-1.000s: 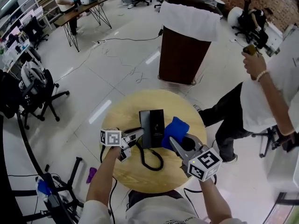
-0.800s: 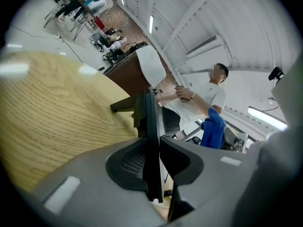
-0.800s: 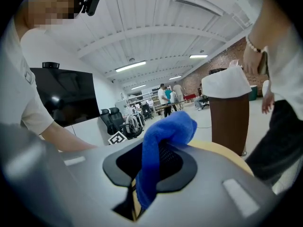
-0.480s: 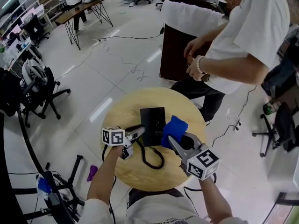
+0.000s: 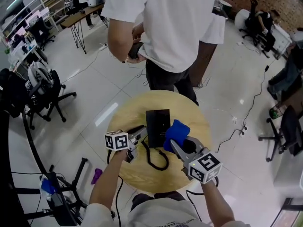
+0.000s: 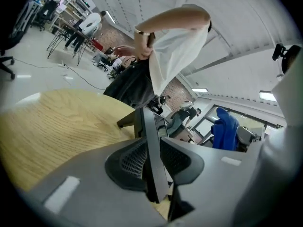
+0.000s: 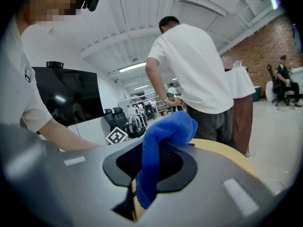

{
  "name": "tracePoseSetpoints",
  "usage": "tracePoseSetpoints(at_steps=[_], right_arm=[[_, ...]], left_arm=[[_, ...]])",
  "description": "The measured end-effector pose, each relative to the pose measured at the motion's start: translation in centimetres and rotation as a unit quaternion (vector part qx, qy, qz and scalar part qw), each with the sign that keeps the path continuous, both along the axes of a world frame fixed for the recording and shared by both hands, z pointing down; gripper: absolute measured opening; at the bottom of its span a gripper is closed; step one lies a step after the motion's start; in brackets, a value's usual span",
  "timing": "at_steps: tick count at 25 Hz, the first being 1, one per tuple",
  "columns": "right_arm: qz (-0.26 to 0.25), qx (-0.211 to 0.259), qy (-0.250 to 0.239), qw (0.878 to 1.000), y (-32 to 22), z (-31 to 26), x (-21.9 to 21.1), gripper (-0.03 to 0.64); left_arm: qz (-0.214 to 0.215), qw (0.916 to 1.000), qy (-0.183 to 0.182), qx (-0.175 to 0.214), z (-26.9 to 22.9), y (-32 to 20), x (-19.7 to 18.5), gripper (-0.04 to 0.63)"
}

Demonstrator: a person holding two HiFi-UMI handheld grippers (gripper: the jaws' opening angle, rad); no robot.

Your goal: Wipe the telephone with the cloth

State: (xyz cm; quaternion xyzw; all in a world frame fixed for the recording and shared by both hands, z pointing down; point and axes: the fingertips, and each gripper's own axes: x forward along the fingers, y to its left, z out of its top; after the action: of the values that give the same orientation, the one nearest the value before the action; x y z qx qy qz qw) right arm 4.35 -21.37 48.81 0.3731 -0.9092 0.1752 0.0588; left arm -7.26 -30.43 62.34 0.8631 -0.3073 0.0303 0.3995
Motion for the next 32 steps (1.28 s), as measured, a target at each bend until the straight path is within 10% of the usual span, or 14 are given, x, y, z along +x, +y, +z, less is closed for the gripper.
tracePoseSetpoints(at_steps=[32], right_arm=[[0.065, 0.091, 0.031, 0.993, 15.1, -5.4, -5.0, 0.061]], left_arm=[[-0.018, 0.9671, -0.025, 0.253, -19.0, 22.2, 0.6, 0.0]])
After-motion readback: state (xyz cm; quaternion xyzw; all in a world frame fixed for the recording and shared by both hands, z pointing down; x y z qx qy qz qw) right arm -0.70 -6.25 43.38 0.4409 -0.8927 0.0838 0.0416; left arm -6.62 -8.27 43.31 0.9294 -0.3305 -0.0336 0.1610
